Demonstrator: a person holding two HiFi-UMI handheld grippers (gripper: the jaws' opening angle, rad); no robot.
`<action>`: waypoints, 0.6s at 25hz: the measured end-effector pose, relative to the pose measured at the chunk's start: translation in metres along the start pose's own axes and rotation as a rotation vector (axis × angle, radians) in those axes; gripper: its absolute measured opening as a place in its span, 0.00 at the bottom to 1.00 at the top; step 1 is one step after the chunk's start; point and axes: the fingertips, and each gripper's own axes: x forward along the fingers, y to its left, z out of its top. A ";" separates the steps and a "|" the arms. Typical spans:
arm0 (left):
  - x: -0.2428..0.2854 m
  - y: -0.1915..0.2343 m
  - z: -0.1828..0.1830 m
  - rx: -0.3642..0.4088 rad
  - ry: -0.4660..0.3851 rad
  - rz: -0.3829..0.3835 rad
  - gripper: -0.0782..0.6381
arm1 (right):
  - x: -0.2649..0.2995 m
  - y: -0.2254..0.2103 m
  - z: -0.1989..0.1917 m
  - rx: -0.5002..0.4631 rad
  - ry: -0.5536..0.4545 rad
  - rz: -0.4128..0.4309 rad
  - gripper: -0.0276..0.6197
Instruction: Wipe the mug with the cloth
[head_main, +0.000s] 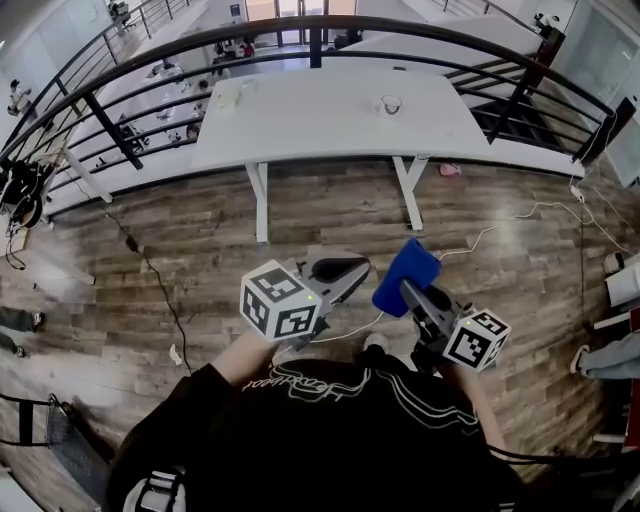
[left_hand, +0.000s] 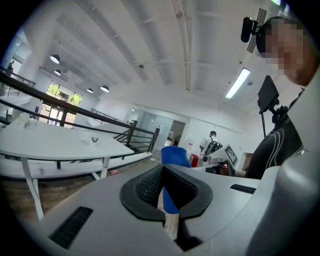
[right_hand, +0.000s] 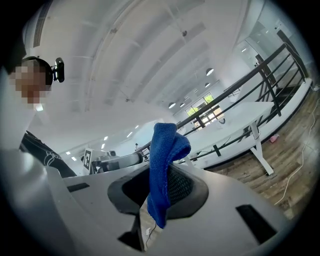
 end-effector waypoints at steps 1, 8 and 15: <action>0.000 0.002 -0.003 -0.007 0.003 -0.001 0.12 | 0.001 -0.002 -0.003 0.007 0.003 -0.003 0.14; 0.017 0.033 -0.008 -0.007 0.014 0.026 0.12 | 0.019 -0.041 -0.001 0.055 -0.010 -0.005 0.14; 0.056 0.106 0.011 -0.009 0.014 0.097 0.12 | 0.072 -0.117 0.032 0.107 -0.026 0.037 0.14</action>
